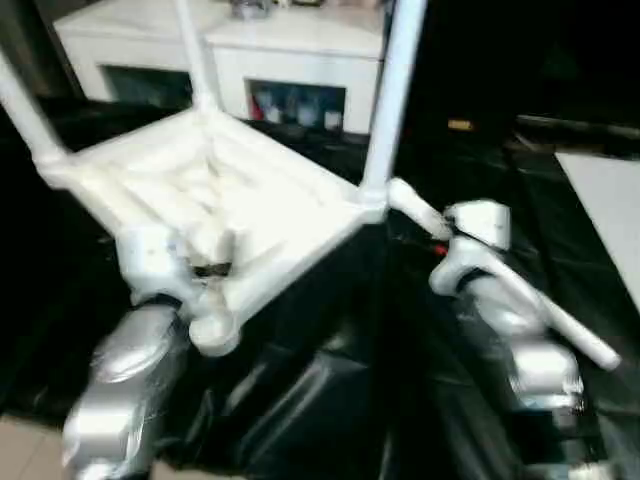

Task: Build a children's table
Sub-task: Pick table leg

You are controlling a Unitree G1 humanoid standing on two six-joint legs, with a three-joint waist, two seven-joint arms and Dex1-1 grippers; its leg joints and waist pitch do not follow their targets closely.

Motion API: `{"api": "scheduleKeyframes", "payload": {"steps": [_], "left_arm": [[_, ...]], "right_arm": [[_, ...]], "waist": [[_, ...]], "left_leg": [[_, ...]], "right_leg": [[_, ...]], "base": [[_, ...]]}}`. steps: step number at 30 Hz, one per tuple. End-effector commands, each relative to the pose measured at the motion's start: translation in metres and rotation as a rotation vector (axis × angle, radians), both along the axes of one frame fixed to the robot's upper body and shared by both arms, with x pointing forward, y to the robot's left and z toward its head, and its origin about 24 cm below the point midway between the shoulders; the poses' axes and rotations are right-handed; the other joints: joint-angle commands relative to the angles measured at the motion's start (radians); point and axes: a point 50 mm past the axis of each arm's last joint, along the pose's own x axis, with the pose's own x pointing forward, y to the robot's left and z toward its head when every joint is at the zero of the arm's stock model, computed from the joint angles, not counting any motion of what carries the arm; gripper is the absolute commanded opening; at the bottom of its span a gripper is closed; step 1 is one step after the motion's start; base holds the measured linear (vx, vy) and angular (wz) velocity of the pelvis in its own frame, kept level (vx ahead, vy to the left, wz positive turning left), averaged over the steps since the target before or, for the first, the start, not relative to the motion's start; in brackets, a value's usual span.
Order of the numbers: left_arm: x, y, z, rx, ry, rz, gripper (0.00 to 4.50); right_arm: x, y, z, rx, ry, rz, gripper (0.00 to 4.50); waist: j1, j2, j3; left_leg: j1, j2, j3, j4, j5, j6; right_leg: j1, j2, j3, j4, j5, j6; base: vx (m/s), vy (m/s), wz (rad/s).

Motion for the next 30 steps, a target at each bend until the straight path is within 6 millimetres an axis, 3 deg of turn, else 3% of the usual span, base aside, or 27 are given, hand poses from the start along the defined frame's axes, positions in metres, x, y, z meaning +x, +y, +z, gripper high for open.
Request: {"api": "scheduleKeyframes", "payload": {"steps": [1,2,3,4,5,6,7,8,9,10,11,13,14,15,16,17,18,19,20,21,22,23,25,28,30], "left_arm": [[0.001,0.005,-0.006,0.001,0.030,-0.007,4.50],[0.002,0.004,-0.007,0.000,0.042,-0.022,4.50],[0.002,0.004,-0.007,0.000,0.042,-0.022,4.50],[0.002,0.002,-0.008,0.005,0.051,-0.042,4.50],[0.003,-0.002,-0.009,0.014,0.069,-0.092,4.50],[0.003,-0.004,-0.009,0.024,0.080,-0.127,4.50],[0.003,-0.006,-0.009,0.032,0.087,-0.150,4.50],[0.003,-0.007,-0.009,0.039,0.093,-0.168,4.50],[0.001,-0.013,-0.008,0.033,0.106,-0.236,4.50],[0.000,-0.013,-0.008,0.033,0.107,-0.239,4.50],[-0.001,-0.016,-0.008,0.026,0.110,-0.272,4.50],[-0.007,-0.023,-0.006,0.036,0.125,-0.383,4.50],[-0.010,-0.026,-0.005,0.042,0.136,-0.435,4.50],[-0.012,-0.028,-0.005,0.046,0.143,-0.463,4.50],[-0.015,-0.030,-0.005,0.049,0.152,-0.492,4.50],[-0.016,-0.031,-0.006,0.052,0.157,-0.500,4.50],[-0.017,-0.032,-0.006,0.059,0.162,-0.513,4.50],[-0.019,-0.032,-0.007,0.064,0.168,-0.523,4.50],[-0.020,-0.032,-0.007,0.065,0.171,-0.526,4.50],[-0.021,-0.032,-0.008,0.065,0.174,-0.529,4.50],[-0.022,-0.032,-0.008,0.065,0.175,-0.530,4.50],[-0.023,-0.032,-0.008,0.066,0.179,-0.531,4.50],[-0.024,-0.029,-0.010,0.088,0.185,-0.525,4.50],[-0.024,-0.027,-0.009,0.097,0.183,-0.514,4.50],[-0.024,-0.027,-0.009,0.097,0.186,-0.517,4.50]], "right_arm": [[0.005,-0.002,0.007,-0.005,-0.014,-0.020,4.18],[0.008,-0.008,0.009,-0.028,-0.013,-0.036,4.24],[0.008,-0.008,0.009,-0.028,-0.013,-0.036,4.24],[0.011,-0.014,0.011,-0.043,-0.013,-0.048,4.45],[0.019,-0.029,0.013,-0.082,0.014,-0.072,4.45],[0.023,-0.038,0.013,-0.100,0.036,-0.077,4.45],[0.026,-0.044,0.013,-0.107,0.052,-0.076,4.45],[0.028,-0.048,0.013,-0.113,0.064,-0.076,4.45],[0.033,-0.061,0.012,-0.147,0.086,-0.078,4.45],[0.033,-0.062,0.012,-0.149,0.087,-0.079,4.45],[0.035,-0.069,0.011,-0.167,0.102,-0.090,4.45],[0.039,-0.092,0.012,-0.202,0.130,-0.148,4.45],[0.040,-0.104,0.013,-0.226,0.141,-0.182,4.45],[0.040,-0.112,0.014,-0.245,0.150,-0.207,4.45],[0.040,-0.123,0.015,-0.273,0.173,-0.230,4.45],[0.039,-0.127,0.014,-0.295,0.190,-0.236,4.45],[0.037,-0.132,0.012,-0.343,0.220,-0.244,4.45],[0.035,-0.138,0.010,-0.400,0.255,-0.246,4.45],[0.033,-0.141,0.008,-0.438,0.280,-0.242,4.45],[0.029,-0.148,0.004,-0.508,0.322,-0.236,4.45],[0.028,-0.150,0.004,-0.524,0.333,-0.234,4.45],[0.025,-0.153,0.000,-0.544,0.368,-0.216,4.45],[0.018,-0.153,-0.011,-0.539,0.450,-0.130,4.45],[0.014,-0.150,-0.021,-0.562,0.515,-0.026,4.45],[0.010,-0.148,-0.026,-0.574,0.551,0.044,4.45]], "waist": [[-0.019,0.029,-0.056],[-0.040,0.037,-0.051],[-0.044,0.034,-0.049],[-0.048,0.031,-0.044],[-0.054,0.035,-0.042],[-0.058,0.029,-0.038],[-0.066,0.027,-0.039],[-0.066,0.017,-0.039],[-0.065,0.022,-0.041],[-0.075,0.020,-0.042],[-0.078,0.027,-0.045],[-0.087,0.031,-0.050],[-0.094,0.025,-0.052],[-0.095,0.028,-0.056],[-0.096,0.018,-0.059],[-0.094,0.020,-0.059],[-0.091,0.014,-0.059],[-0.091,0.020,-0.059],[-0.091,0.017,-0.062],[-0.091,0.014,-0.062],[-0.090,0.018,-0.063],[-0.088,0.011,-0.064],[-0.084,0.008,-0.066],[-0.080,0.018,-0.065],[-0.079,0.019,-0.063]], "left_leg": [[0.010,0.135,-0.034,-0.113,-0.073,-0.031],[0.007,0.146,-0.036,-0.126,-0.149,-0.009],[0.013,0.145,-0.027,-0.127,-0.198,-0.002],[0.019,0.134,-0.014,-0.125,-0.288,0.006],[0.025,0.128,-0.005,-0.121,-0.344,0.000],[0.029,0.129,-0.002,-0.120,-0.372,-0.007],[0.029,0.125,-0.001,-0.117,-0.394,-0.017],[0.024,0.120,0.008,-0.113,-0.369,-0.004],[0.023,0.118,0.010,-0.110,-0.347,0.004],[0.010,0.117,0.009,-0.109,-0.301,0.023],[0.002,0.123,0.007,-0.108,-0.267,0.034],[-0.006,0.130,0.004,-0.108,-0.260,0.041],[-0.019,0.135,0.006,-0.109,-0.254,0.045],[-0.021,0.136,0.006,-0.106,-0.239,0.045],[-0.024,0.134,0.012,-0.102,-0.202,0.059],[-0.029,0.129,0.016,-0.097,-0.167,0.081],[-0.030,0.129,0.019,-0.096,-0.154,0.092],[-0.032,0.129,0.020,-0.092,-0.133,0.108],[-0.038,0.133,0.020,-0.091,-0.108,0.120],[-0.038,0.135,0.022,-0.091,-0.097,0.127],[-0.036,0.137,0.024,-0.088,-0.081,0.132],[-0.032,0.139,0.029,-0.087,-0.074,0.140],[-0.034,0.143,0.033,-0.085,-0.050,0.159],[-0.031,0.150,0.035,-0.083,-0.031,0.170],[-0.032,0.156,0.037,-0.085,-0.043,0.164]], "right_leg": [[0.047,-0.033,0.012,-0.036,-0.102,-0.297],[0.044,-0.032,0.002,-0.036,-0.169,-0.245],[0.038,-0.034,0.001,-0.045,-0.218,-0.234],[0.035,-0.046,0.009,-0.062,-0.334,-0.216],[0.031,-0.054,0.012,-0.076,-0.445,-0.196],[0.024,-0.055,0.009,-0.081,-0.503,-0.187],[0.026,-0.050,0.004,-0.084,-0.552,-0.161],[0.028,-0.053,0.006,-0.093,-0.583,-0.140],[0.029,-0.060,0.008,-0.093,-0.595,-0.139],[0.035,-0.068,0.008,-0.094,-0.610,-0.150],[0.040,-0.074,0.008,-0.093,-0.605,-0.159],[0.043,-0.075,-0.005,-0.084,-0.563,-0.191],[0.051,-0.075,-0.015,-0.082,-0.513,-0.206],[0.053,-0.077,-0.015,-0.076,-0.484,-0.218],[0.053,-0.077,-0.015,-0.073,-0.437,-0.243],[0.058,-0.078,-0.015,-0.070,-0.410,-0.265],[0.058,-0.078,-0.016,-0.073,-0.413,-0.267],[0.058,-0.078,-0.019,-0.071,-0.423,-0.272],[0.062,-0.079,-0.025,-0.067,-0.421,-0.273],[0.061,-0.078,-0.028,-0.070,-0.414,-0.271],[0.057,-0.075,-0.033,-0.068,-0.397,-0.278],[0.053,-0.073,-0.034,-0.070,-0.386,-0.284],[0.054,-0.074,-0.035,-0.065,-0.365,-0.297],[0.049,-0.072,-0.041,-0.063,-0.366,-0.301],[0.051,-0.072,-0.044,-0.062,-0.369,-0.299]], "base": [[0.000,0.000,0.00],[-0.070,-0.004,0.11],[-0.070,-0.004,0.11],[-0.083,-0.029,0.15],[-0.070,-0.039,0.16],[-0.070,-0.039,0.16],[-0.068,-0.022,0.11],[-0.053,-0.018,0.10],[-0.053,-0.018,0.10],[0.000,0.000,0.00],[0.000,0.000,0.00],[0.000,0.000,0.00],[0.000,0.000,0.00],[0.000,0.000,0.00],[0.000,0.000,0.00],[0.000,0.000,0.00],[0.000,0.000,0.00],[0.000,0.000,0.00],[0.000,0.000,0.00],[0.000,0.000,0.00],[0.000,0.000,0.00],[0.000,0.000,0.00],[0.000,0.000,0.00],[0.000,0.000,0.00],[0.000,0.000,0.00]]}}
